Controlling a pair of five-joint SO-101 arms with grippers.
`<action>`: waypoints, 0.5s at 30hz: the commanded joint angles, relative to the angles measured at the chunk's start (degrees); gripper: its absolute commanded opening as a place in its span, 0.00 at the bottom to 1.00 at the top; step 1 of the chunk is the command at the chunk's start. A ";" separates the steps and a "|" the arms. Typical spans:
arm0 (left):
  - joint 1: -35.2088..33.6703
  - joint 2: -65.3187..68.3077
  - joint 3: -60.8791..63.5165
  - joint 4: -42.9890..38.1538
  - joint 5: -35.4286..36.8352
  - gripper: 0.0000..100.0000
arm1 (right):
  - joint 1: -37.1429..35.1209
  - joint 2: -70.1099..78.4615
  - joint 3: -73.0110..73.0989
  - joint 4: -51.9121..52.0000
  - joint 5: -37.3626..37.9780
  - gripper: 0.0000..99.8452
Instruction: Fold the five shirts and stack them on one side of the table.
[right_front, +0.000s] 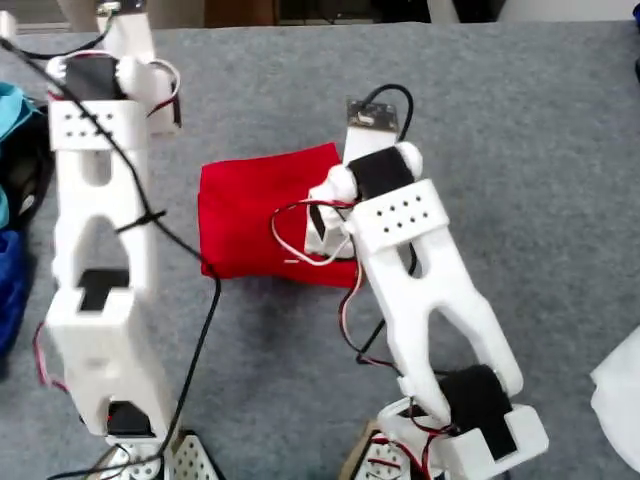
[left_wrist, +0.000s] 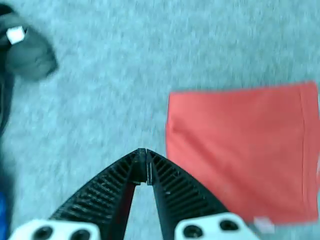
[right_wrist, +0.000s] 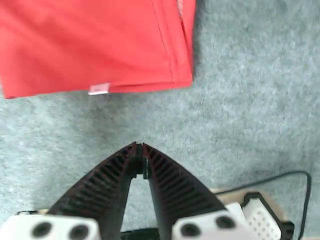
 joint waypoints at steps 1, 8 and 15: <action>-0.70 -20.44 18.20 0.70 -1.05 0.02 | -0.66 -2.15 2.24 -1.85 -2.55 0.01; -0.79 -49.89 41.85 0.62 -1.14 0.02 | 1.01 -1.71 3.74 -4.40 -6.95 0.01; -0.88 -65.89 50.81 0.62 -0.44 0.02 | 2.15 -1.71 15.69 -13.98 -10.90 0.29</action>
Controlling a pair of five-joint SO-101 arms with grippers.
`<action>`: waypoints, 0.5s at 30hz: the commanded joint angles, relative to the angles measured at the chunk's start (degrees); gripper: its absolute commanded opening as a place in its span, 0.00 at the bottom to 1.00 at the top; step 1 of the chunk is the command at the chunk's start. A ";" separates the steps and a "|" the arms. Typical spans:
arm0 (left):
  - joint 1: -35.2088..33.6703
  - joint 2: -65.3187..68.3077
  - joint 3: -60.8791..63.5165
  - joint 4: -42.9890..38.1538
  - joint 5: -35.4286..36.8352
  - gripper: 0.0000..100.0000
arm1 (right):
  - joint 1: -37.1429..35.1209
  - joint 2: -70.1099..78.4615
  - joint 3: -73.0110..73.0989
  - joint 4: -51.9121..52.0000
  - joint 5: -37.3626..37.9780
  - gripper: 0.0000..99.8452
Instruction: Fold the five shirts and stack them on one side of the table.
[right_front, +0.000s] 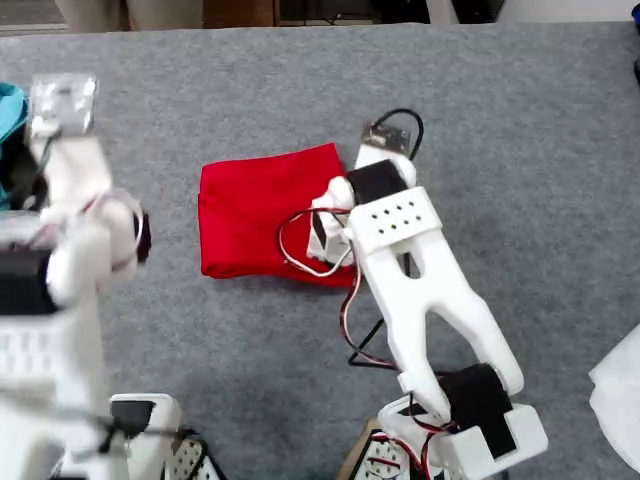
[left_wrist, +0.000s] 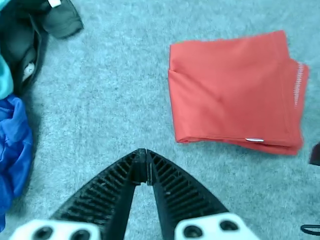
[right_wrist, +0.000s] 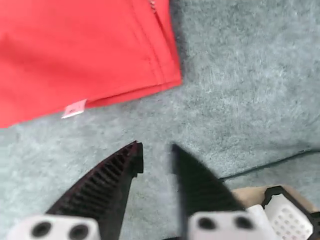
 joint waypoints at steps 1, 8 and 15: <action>-1.05 -5.41 2.73 0.53 1.93 0.02 | 0.92 -1.71 4.62 -5.80 -2.73 0.33; -11.34 -5.32 5.45 0.53 4.40 0.02 | 0.75 -1.71 8.40 -16.35 -10.20 0.38; -14.24 -5.32 7.30 0.53 4.48 0.02 | 0.31 -1.71 5.76 -21.98 -22.07 0.38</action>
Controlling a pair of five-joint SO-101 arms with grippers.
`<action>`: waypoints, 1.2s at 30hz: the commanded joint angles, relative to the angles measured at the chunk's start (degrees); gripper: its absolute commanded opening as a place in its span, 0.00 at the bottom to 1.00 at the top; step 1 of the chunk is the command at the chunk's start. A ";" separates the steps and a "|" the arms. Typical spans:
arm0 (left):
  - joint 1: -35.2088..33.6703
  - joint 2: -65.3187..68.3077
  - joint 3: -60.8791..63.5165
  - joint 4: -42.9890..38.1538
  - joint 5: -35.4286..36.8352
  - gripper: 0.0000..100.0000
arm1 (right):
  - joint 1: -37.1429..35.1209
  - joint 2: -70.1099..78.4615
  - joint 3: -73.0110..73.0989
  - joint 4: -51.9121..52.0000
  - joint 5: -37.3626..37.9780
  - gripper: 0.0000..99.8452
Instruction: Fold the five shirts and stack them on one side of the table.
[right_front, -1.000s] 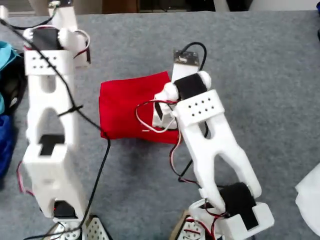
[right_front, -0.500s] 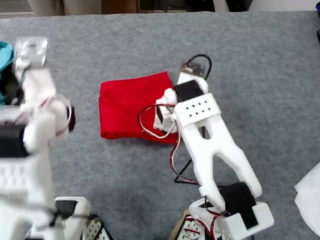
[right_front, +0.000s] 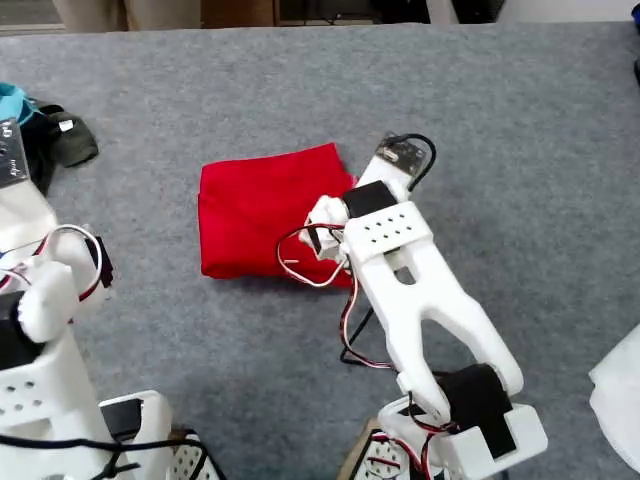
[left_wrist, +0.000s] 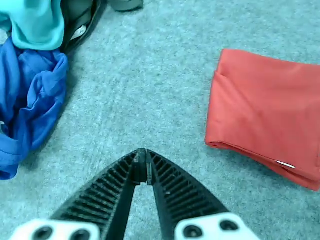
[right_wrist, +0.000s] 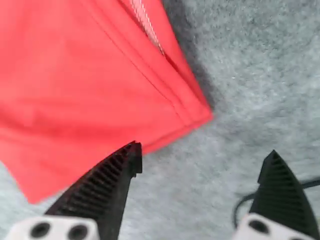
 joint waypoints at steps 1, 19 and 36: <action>-0.79 -0.13 0.09 0.53 0.62 0.02 | -0.66 -1.71 -2.59 -3.16 -5.63 0.38; -0.88 -0.22 0.26 0.53 0.79 0.02 | -9.71 1.19 -1.10 -10.11 -16.35 0.38; -6.68 -0.13 0.26 0.53 0.18 0.02 | -4.09 30.02 -8.92 -20.75 -20.75 0.38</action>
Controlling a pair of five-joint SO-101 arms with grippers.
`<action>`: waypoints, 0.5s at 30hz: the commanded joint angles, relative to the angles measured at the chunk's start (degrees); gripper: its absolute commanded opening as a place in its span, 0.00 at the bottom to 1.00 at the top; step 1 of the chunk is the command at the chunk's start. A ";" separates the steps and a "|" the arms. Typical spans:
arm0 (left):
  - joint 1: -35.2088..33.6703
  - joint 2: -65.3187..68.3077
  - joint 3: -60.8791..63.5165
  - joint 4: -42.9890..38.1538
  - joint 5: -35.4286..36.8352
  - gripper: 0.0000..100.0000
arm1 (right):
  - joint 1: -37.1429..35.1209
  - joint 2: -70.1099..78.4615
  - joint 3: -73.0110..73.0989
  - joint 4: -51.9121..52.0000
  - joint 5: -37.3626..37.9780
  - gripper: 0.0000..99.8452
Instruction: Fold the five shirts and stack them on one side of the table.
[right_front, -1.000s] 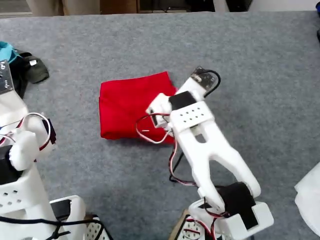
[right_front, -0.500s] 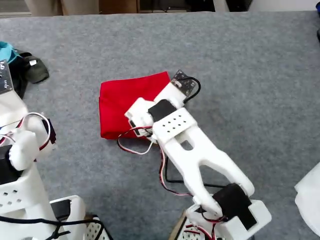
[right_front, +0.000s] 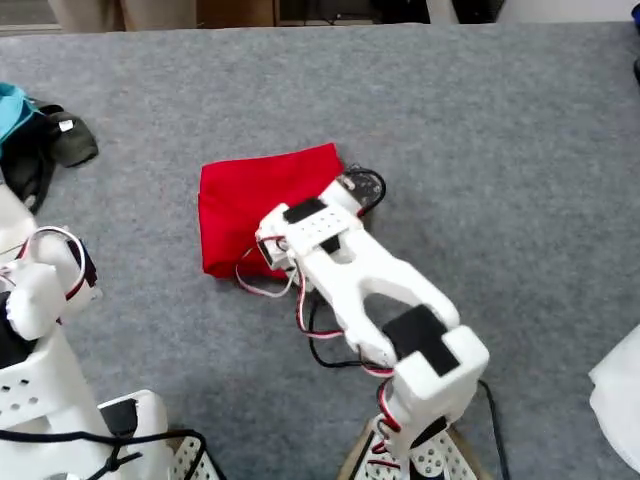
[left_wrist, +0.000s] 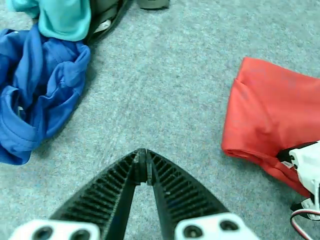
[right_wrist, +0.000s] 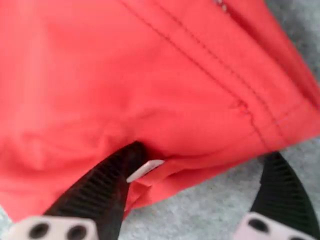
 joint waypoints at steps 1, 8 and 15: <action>-0.62 -0.13 0.00 0.53 -0.26 0.02 | 4.79 4.79 -4.88 -1.14 -0.62 0.38; -0.44 -0.13 -0.53 0.53 -0.26 0.02 | 7.96 6.11 -6.29 -1.14 2.55 0.38; -0.44 -0.22 -0.62 0.53 -0.26 0.02 | 8.92 6.20 -6.29 -1.41 8.00 0.38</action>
